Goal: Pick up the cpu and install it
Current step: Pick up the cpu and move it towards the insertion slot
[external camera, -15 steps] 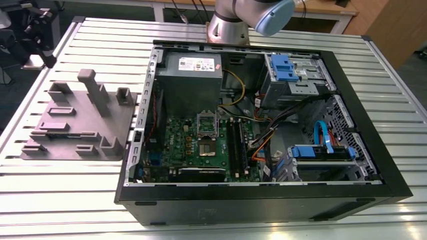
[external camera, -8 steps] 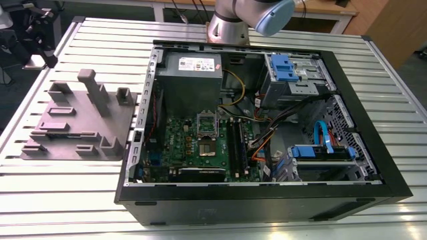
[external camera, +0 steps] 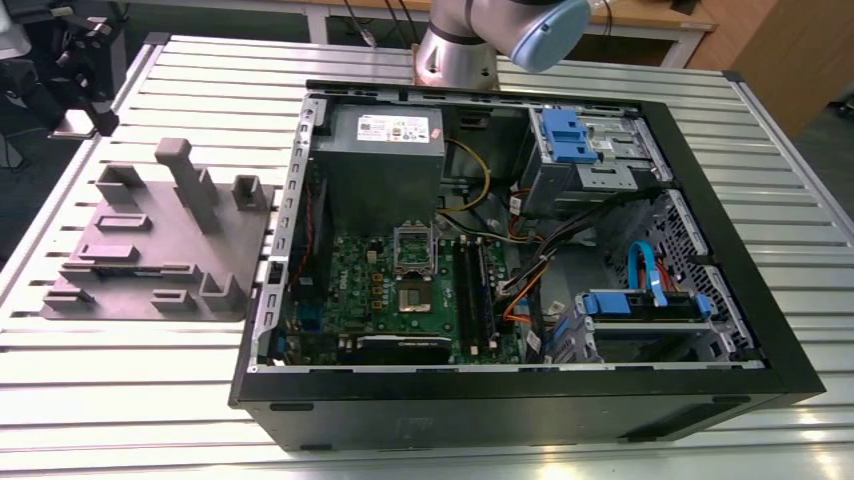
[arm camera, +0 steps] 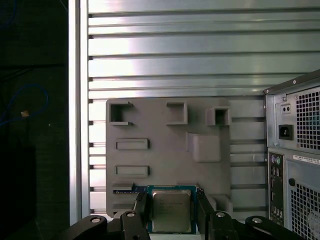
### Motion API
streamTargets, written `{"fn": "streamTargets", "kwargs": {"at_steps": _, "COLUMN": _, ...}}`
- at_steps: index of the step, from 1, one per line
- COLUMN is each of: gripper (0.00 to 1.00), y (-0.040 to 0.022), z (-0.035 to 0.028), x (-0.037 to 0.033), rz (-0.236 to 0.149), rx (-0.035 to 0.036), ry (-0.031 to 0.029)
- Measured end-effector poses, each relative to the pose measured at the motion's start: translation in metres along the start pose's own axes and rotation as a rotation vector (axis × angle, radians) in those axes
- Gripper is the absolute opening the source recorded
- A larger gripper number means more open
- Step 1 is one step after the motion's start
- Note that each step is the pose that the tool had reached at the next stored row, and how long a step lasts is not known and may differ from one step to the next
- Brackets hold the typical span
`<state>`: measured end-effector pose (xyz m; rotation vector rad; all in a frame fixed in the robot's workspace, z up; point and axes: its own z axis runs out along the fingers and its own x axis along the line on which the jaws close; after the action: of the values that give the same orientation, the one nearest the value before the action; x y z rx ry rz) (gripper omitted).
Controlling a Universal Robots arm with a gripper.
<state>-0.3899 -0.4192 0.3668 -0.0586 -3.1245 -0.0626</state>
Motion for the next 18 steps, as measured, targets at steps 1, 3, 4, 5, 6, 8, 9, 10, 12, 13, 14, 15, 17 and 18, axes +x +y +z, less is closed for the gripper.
{"fn": "streamTargets", "kwargs": {"at_steps": 1, "gripper": 0.47, "y": 0.0000, "z": 0.0000, "x": -0.0006, "rz": 0.000, "rx": 0.0000, "ry": 0.0000}}
{"fn": "streamTargets", "kwargs": {"at_steps": 3, "gripper": 0.47, "y": 0.0000, "z": -0.0001, "x": -0.0011, "rz": 0.000, "rx": 0.0000, "ry": 0.0000}}
{"fn": "streamTargets", "kwargs": {"at_steps": 4, "gripper": 0.47, "y": 0.0001, "z": -0.0003, "x": -0.0011, "rz": 0.000, "rx": 0.0000, "ry": 0.0000}}
{"fn": "streamTargets", "kwargs": {"at_steps": 5, "gripper": 0.47, "y": 0.0001, "z": -0.0005, "x": -0.0011, "rz": 0.000, "rx": 0.0001, "ry": 0.0000}}
{"fn": "streamTargets", "kwargs": {"at_steps": 6, "gripper": 0.47, "y": 0.0001, "z": -0.0007, "x": -0.0011, "rz": 0.000, "rx": 0.0001, "ry": 0.0001}}
{"fn": "streamTargets", "kwargs": {"at_steps": 8, "gripper": 0.47, "y": 0.0001, "z": -0.0015, "x": -0.0011, "rz": 0.000, "rx": 0.0000, "ry": 0.0001}}
{"fn": "streamTargets", "kwargs": {"at_steps": 9, "gripper": 0.47, "y": 0.0001, "z": -0.0019, "x": -0.0011, "rz": 0.000, "rx": 0.0001, "ry": 0.0001}}
{"fn": "streamTargets", "kwargs": {"at_steps": 10, "gripper": 0.47, "y": 0.0001, "z": -0.0022, "x": -0.0011, "rz": 0.000, "rx": 0.0001, "ry": 0.0000}}
{"fn": "streamTargets", "kwargs": {"at_steps": 12, "gripper": 0.47, "y": 0.0002, "z": -0.0025, "x": -0.0011, "rz": 0.000, "rx": -0.0001, "ry": -0.0001}}
{"fn": "streamTargets", "kwargs": {"at_steps": 13, "gripper": 0.47, "y": 0.0002, "z": -0.0025, "x": -0.0011, "rz": 0.000, "rx": -0.0001, "ry": -0.0001}}
{"fn": "streamTargets", "kwargs": {"at_steps": 14, "gripper": 0.47, "y": 0.0002, "z": -0.0025, "x": -0.0011, "rz": 0.000, "rx": -0.0003, "ry": -0.0001}}
{"fn": "streamTargets", "kwargs": {"at_steps": 15, "gripper": 0.47, "y": 0.0002, "z": -0.0026, "x": -0.0011, "rz": 0.000, "rx": -0.0002, "ry": 0.0001}}
{"fn": "streamTargets", "kwargs": {"at_steps": 17, "gripper": 0.47, "y": 0.0001, "z": -0.0026, "x": -0.0011, "rz": 0.000, "rx": -0.0003, "ry": 0.0001}}
{"fn": "streamTargets", "kwargs": {"at_steps": 18, "gripper": 0.47, "y": 0.0002, "z": -0.0026, "x": -0.0011, "rz": 0.000, "rx": -0.0003, "ry": 0.0000}}
